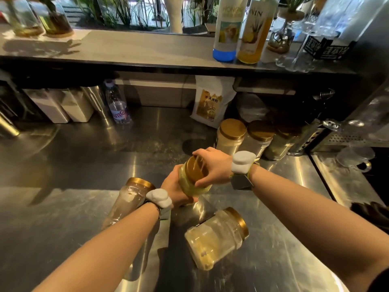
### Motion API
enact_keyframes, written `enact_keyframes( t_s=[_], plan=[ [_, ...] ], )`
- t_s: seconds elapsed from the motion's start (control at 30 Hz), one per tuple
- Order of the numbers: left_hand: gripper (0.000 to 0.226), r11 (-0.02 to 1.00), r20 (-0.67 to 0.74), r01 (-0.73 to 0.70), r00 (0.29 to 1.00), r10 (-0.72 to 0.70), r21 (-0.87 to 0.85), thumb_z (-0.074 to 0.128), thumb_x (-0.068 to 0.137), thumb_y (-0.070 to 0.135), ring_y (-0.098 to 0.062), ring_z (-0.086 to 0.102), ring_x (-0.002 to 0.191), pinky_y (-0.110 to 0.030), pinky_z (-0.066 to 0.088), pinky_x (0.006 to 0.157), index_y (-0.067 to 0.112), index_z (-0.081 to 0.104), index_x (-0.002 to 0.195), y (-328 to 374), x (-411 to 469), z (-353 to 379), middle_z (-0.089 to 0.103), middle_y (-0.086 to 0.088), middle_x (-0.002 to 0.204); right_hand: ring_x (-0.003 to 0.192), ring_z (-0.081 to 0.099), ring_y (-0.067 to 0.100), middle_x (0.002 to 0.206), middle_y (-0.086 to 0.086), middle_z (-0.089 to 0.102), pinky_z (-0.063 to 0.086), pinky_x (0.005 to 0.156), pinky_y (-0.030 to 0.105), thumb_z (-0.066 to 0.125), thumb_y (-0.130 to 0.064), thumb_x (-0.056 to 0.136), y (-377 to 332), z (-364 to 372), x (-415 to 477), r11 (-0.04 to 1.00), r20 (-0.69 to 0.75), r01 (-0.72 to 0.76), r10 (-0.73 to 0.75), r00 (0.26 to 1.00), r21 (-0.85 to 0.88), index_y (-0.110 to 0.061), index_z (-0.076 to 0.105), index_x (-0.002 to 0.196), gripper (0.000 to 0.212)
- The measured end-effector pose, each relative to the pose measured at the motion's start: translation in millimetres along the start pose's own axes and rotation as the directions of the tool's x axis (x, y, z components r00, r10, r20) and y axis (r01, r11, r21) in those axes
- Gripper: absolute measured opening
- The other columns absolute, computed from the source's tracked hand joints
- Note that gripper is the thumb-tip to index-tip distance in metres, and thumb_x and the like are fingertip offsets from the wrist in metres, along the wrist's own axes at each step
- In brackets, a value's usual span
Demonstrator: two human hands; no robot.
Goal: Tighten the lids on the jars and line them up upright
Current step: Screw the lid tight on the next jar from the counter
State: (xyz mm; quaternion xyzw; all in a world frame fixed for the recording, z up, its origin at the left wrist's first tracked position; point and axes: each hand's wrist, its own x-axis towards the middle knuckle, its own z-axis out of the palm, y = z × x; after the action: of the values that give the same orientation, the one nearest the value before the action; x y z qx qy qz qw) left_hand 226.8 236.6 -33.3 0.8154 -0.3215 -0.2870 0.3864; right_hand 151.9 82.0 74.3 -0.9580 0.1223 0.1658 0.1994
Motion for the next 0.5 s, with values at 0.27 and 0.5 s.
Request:
enact_keyframes(
  t_s=[0.27,0.5],
  plan=[
    [0.093,0.999,0.020,-0.031,0.999,0.030,0.013,0.092,0.049,0.025,-0.008,0.058,0.092,-0.021,0.050,0.081,0.041,0.037,0.122,3,5,-4,0.057,0.015,0.108,0.131,0.039,0.025,0.146,0.004,0.031,0.047,0.094,0.030,0.078,-0.039,0.075,11,5,-6,0.991,0.020,0.133,-0.132,0.991,-0.020,-0.024,0.020,0.147,0.094],
    [0.088,0.992,0.102,-0.001,0.995,0.014,-0.127,0.090,0.048,-0.005,-0.010,0.058,0.096,-0.012,0.049,0.077,0.025,0.049,0.120,-1,8,-9,0.060,0.010,0.107,0.131,0.039,0.023,0.144,-0.002,0.031,0.052,0.096,0.035,0.084,-0.024,0.068,17,9,-9,0.960,0.012,0.269,-0.269,0.963,-0.079,-0.030,0.027,0.141,0.093]
  ],
)
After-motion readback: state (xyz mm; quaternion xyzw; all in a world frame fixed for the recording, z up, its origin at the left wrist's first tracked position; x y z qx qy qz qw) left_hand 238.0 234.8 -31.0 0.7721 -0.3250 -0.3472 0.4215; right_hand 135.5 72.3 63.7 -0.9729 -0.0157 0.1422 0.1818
